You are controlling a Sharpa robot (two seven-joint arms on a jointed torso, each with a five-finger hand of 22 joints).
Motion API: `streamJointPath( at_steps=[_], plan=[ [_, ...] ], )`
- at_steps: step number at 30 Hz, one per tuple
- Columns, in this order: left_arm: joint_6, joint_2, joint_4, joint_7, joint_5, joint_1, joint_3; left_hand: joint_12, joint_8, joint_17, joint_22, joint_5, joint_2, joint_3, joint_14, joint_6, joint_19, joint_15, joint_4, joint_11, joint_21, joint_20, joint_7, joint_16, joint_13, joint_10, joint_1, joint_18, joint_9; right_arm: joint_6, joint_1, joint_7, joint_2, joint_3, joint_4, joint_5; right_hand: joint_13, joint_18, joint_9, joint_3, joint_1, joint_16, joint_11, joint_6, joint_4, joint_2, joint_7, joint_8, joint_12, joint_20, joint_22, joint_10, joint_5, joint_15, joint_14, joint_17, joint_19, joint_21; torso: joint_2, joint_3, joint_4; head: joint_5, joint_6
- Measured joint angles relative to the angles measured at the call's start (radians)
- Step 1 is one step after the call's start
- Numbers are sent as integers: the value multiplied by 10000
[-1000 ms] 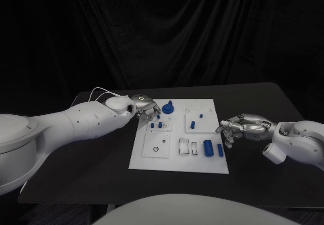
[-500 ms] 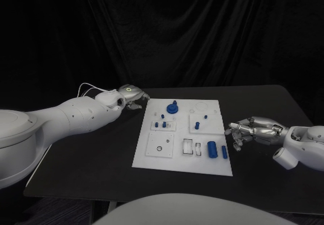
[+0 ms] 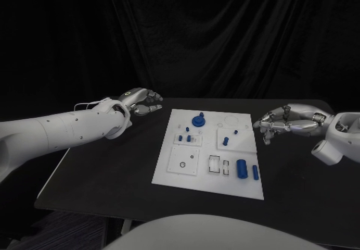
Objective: Assemble the parts on the task board
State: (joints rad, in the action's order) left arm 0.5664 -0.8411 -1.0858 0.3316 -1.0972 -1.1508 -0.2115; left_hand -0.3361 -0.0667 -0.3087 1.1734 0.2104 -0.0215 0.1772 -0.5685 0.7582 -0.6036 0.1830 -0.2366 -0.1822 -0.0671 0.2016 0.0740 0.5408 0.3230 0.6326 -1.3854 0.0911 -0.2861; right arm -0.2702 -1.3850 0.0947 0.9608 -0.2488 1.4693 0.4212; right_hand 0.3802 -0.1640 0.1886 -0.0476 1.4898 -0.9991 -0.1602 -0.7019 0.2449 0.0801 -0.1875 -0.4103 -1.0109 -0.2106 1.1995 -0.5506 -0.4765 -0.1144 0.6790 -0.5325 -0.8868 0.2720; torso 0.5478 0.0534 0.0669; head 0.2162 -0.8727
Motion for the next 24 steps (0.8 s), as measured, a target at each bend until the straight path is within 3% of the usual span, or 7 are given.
streamJointPath(
  at_steps=[4, 6, 7, 9, 12, 16, 24],
  plan=[
    [-698, -483, -1223, 1241, 2869, -29, 0, 471, 0, 1312, -1497, 386, -332, -484, 2522, -822, 2669, 27, -491, -178, 116, -53, 181, -1929, -669, -1412, 376, 2, 537, 117, -622, -269, -204, 16, -22, 923, -688, -1, -223, -452, 993, 424, -205, 438, -645, -555, 32, 174, 978, -16, 332, 275, -81, -20, 93, 611, -142, 238, 0, -12, -48, 21, 0],
    [-1296, -690, -1691, 1811, 4322, -35, 0, 869, 39, 2128, -3951, 349, -472, -963, 3876, -1518, 3865, -167, -522, 69, 160, -16, 556, -3271, -1321, -2506, 506, 12, 898, 160, -832, -418, -379, 17, -77, 1525, -1133, 0, -402, -667, 1226, 1090, -240, 615, -860, -788, 78, 336, 1598, 26, 738, 311, -18, -2, 567, 1246, -572, 745, 12, -20, -100, -24, 0],
    [-1555, -778, -1853, 2014, 4893, -35, -1, 972, 39, 2451, -5264, 338, -647, -1386, 4288, -1655, 4368, -263, -529, 231, 224, 86, 690, -3742, -1715, -2975, 466, 259, 1058, 184, -891, -468, -462, 18, -107, 1809, -1221, 0, -432, -718, 1254, 1237, -249, 623, -910, -816, 86, 348, 1708, 47, 839, 301, 26, 17, 690, 1384, -681, 872, 20, -26, -131, -60, 0],
    [-2204, -983, -2235, 2442, 6199, -38, -4, 1088, 87, 2754, -6608, 376, -865, -2014, 4695, -2046, 4740, -432, -533, 382, 265, 187, 706, -4242, -2198, -3562, 363, 563, 1316, 273, -976, -567, -664, 18, -225, 2546, -1471, -1, -515, -903, 1477, 1538, -168, 590, -1142, -959, 119, 348, 2009, 160, 1041, 95, 676, 126, 1284, 1726, -988, 1250, 42, -41, -191, -150, 0],
    [-3122, -1174, -2751, 2824, 7843, -40, -7, 1088, 88, 2862, -7613, 376, -1263, -2755, 4918, -2499, 4925, -526, -531, 546, 265, 268, 702, -4561, -2638, -4060, 359, 569, 1592, 477, -995, -687, -894, 17, -407, 3757, -1889, -1, -670, -1431, 1471, 1915, -22, 460, -1191, -1198, 328, 466, 2522, 345, 1086, -306, 1453, 318, 2273, 2157, -1371, 1672, 81, -84, -332, -334, 0],
    [-4189, -1372, -3384, 3080, 9601, -40, -10, 1088, 88, 2865, -7952, 476, -1559, -3136, 4954, -2582, 4960, -492, -503, 569, 265, 304, 653, -4570, -2776, -4183, 356, 718, 1693, 953, -697, -813, -1014, 25, -551, 5348, -2078, -1, -784, -1656, 1143, 1948, 49, 377, -1039, -1434, 412, 556, 2714, 410, 1085, -376, 1837, 413, 2900, 2257, -1680, 1765, 129, -157, -553, -566, 0],
    [-5668, -1727, -4385, 3314, 11870, -40, -10, 1009, 88, 2843, -7931, 750, -1848, -3369, 4822, -2618, 4807, -220, -435, 548, 265, 527, 689, -4477, -2787, -4341, 252, 714, 1766, 2944, 483, -770, -1375, -3, -1208, 7983, -2112, -1, -949, -1750, 968, 1852, 50, 696, -1085, -1563, 730, 813, 2794, 498, 1085, 134, 1908, 526, 3064, 2186, -1838, 1782, 235, -380, -949, -1117, 0]
  ],
)
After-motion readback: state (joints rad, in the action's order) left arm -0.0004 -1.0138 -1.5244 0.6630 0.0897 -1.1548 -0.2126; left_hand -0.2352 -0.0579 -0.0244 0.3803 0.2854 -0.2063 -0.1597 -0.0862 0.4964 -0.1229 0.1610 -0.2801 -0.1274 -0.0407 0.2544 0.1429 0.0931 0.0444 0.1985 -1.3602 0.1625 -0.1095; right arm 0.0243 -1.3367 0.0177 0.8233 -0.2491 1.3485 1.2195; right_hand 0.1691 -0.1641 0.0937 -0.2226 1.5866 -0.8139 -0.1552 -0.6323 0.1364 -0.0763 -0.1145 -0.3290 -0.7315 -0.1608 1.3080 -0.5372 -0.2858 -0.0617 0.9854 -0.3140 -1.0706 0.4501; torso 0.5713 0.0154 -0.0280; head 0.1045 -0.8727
